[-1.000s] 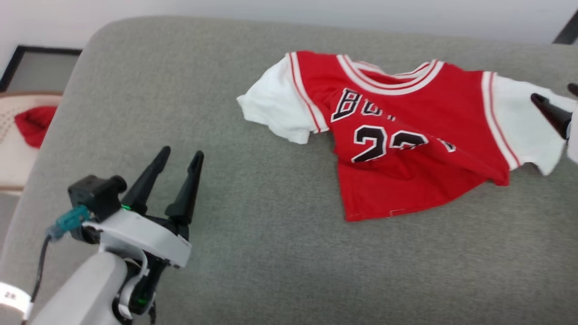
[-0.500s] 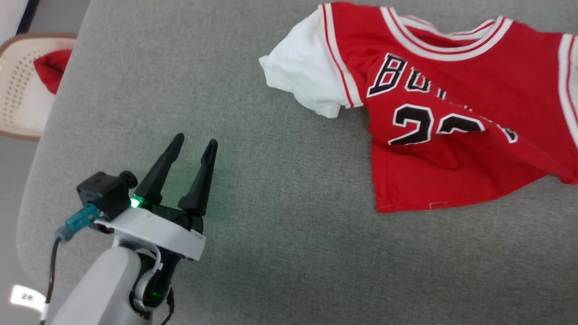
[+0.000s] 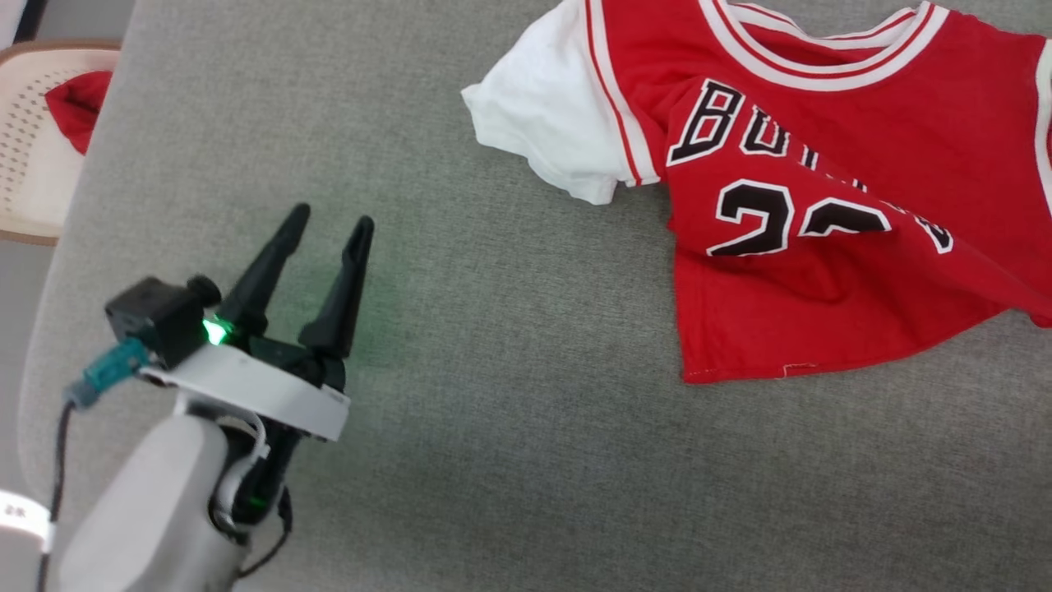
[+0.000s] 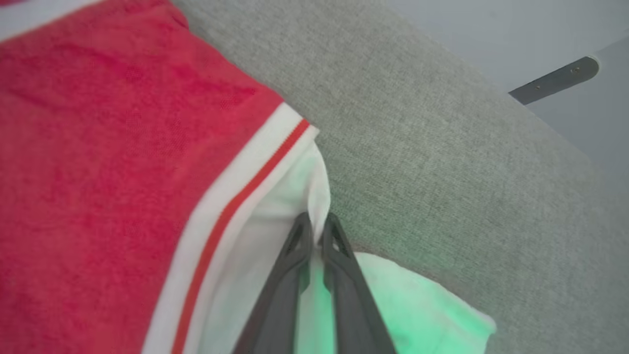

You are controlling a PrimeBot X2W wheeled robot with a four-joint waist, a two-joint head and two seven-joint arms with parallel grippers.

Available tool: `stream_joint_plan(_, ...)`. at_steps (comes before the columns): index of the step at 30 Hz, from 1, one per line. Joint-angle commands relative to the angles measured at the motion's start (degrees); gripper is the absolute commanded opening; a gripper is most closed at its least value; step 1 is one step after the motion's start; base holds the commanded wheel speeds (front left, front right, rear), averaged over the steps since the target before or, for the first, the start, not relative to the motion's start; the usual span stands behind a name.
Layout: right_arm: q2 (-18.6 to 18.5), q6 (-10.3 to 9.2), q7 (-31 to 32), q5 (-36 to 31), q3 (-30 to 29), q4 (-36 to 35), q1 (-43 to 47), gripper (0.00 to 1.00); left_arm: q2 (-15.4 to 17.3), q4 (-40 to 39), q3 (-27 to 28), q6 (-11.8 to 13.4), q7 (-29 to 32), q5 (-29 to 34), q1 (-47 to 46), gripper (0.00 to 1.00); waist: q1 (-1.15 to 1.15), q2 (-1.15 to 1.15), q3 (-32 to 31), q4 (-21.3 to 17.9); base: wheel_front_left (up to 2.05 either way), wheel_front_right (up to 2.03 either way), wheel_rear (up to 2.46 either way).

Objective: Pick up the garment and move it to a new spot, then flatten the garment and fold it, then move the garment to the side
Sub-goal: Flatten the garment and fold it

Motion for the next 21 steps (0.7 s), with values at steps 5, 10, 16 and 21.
stream_joint_plan(5, 0.53, 0.11, -0.75, 1.48, 3.05, 1.97, 1.02, 0.0, 2.76, -0.45, -0.98, -0.61, 3.0, 0.57, -5.44, 1.0, 0.0, 0.0, 0.24, -1.56, 0.0, 0.0, 0.0)
stream_joint_plan(10, 2.0, 0.11, -2.18, 2.58, 4.68, 1.98, -1.13, 0.0, 4.77, 2.14, -3.38, -0.96, 8.35, -1.0, -14.97, 1.0, 0.0, 0.0, 1.09, -3.2, 0.0, 0.0, 0.0)
stream_joint_plan(16, 3.83, 0.11, -2.82, 3.56, 7.55, 1.34, -3.78, 0.0, 6.29, 9.6, -12.7, -1.09, 17.7, -6.45, -29.57, 1.0, 0.0, 0.0, 2.95, -5.07, 0.0, 0.0, 0.0)
stream_joint_plan(21, 5.19, 0.11, -3.11, 4.28, 10.08, 1.17, -5.64, 0.0, 5.85, 17.33, -21.9, -1.09, 26.8, -14.45, -39.38, 1.0, 0.0, 0.0, 4.55, -6.43, 0.0, 0.0, 0.0)
